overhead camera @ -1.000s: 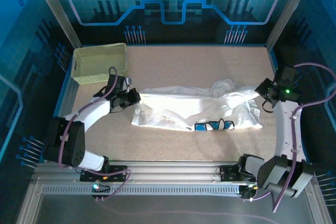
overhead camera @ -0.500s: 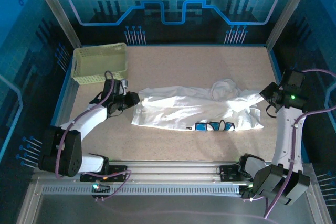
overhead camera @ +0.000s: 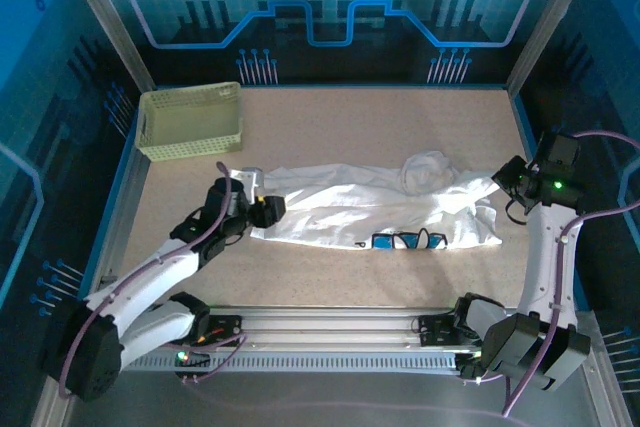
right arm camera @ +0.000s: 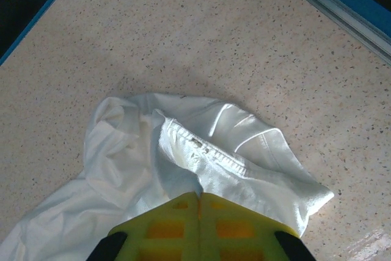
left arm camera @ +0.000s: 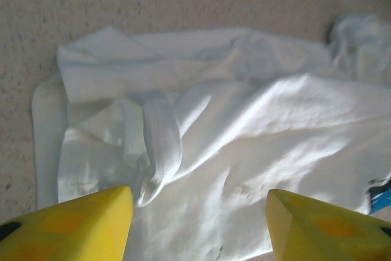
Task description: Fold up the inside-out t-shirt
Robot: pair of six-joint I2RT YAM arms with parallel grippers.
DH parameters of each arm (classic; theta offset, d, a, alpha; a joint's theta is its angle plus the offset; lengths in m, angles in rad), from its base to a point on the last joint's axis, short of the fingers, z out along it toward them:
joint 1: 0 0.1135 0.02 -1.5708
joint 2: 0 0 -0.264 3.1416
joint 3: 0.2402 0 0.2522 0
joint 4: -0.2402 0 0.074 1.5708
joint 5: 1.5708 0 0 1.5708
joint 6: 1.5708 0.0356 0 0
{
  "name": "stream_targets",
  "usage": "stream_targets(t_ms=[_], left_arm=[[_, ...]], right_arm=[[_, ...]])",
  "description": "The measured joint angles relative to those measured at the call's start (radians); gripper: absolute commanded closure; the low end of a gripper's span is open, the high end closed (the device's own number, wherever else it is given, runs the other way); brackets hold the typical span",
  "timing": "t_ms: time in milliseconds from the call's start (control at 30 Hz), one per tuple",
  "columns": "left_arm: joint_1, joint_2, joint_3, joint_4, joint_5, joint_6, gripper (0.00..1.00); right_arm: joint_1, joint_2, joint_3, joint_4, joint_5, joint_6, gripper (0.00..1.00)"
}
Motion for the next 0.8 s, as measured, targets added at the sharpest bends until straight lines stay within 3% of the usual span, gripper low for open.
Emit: stream_targets(t_ms=[167,333,533,800], left_arm=[[-0.063,0.167,0.080,-0.125,-0.126,-0.003,0.30],[-0.097,0.259,0.122,-0.153,-0.185,-0.003,0.27],[-0.038,0.383,0.222,-0.193,-0.219,0.001,0.51],[0.089,0.644,0.500,-0.207,-0.211,0.032,0.63]], right_arm=[[0.000,0.001,-0.002,0.002,-0.006,0.000,1.00],[0.000,0.003,-0.005,0.005,-0.007,0.000,1.00],[0.000,0.016,-0.013,0.011,-0.011,0.000,1.00],[0.000,0.019,-0.013,0.011,-0.016,0.000,1.00]])
